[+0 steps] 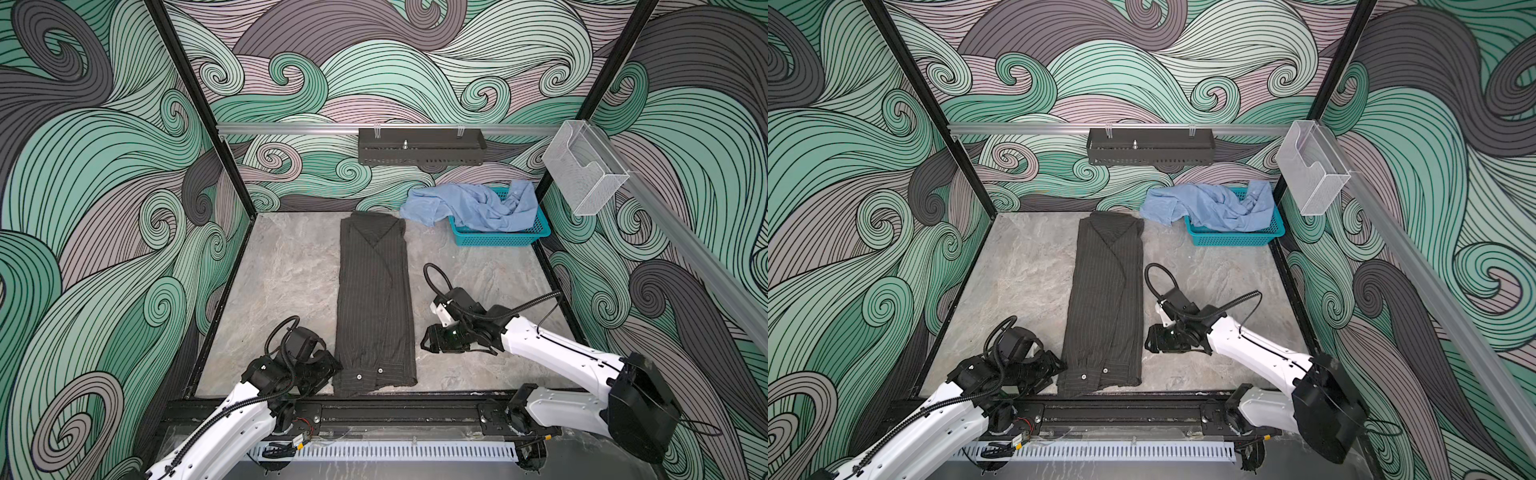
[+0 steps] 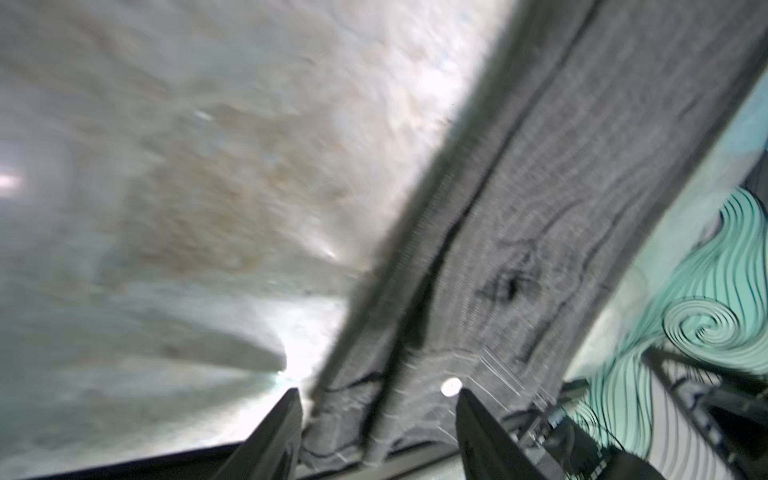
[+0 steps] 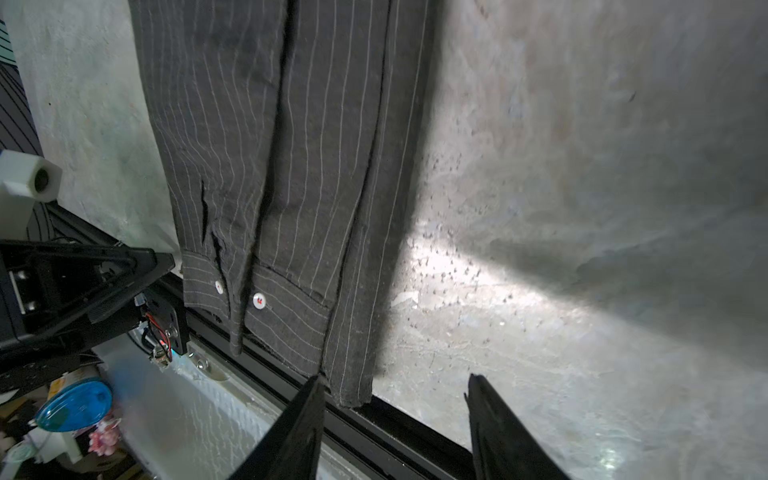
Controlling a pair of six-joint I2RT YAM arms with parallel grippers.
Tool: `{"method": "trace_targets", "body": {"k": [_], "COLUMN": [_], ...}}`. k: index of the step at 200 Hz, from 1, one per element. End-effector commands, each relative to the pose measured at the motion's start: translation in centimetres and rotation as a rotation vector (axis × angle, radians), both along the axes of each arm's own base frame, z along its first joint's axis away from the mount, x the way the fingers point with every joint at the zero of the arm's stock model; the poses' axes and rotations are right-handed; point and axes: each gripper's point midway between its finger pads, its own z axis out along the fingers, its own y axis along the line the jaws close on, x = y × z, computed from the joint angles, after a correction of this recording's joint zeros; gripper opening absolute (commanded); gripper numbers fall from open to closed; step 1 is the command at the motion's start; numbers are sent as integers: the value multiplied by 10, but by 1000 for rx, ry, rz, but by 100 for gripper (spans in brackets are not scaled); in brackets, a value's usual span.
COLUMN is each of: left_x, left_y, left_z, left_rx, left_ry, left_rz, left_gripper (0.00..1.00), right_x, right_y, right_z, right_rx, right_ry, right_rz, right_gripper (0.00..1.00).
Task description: Fold and stack the long sleeve shirts
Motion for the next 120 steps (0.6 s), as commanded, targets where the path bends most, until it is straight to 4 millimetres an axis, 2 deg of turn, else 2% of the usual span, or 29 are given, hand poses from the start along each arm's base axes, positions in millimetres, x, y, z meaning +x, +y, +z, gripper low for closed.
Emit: {"method": "trace_targets", "body": {"k": [1, 26, 66, 120], "left_x": [-6, -9, -22, -31], "left_y": [15, 11, -1, -7], "left_z": [-17, -28, -44, -50], "left_rx": [74, 64, 9, -27], "left_ry": [37, 67, 162, 190], "left_rz": [55, 38, -9, -51], "left_gripper": [62, 61, 53, 49], "right_x": [-6, -14, -24, -37], "right_y": [19, 27, 42, 63], "right_z": [-1, -14, -30, -44], "right_rx": [89, 118, 163, 191], "right_ry": [18, 33, 82, 122], "right_rz": [-76, -93, -82, -70], "right_gripper": [58, 61, 69, 68]}}
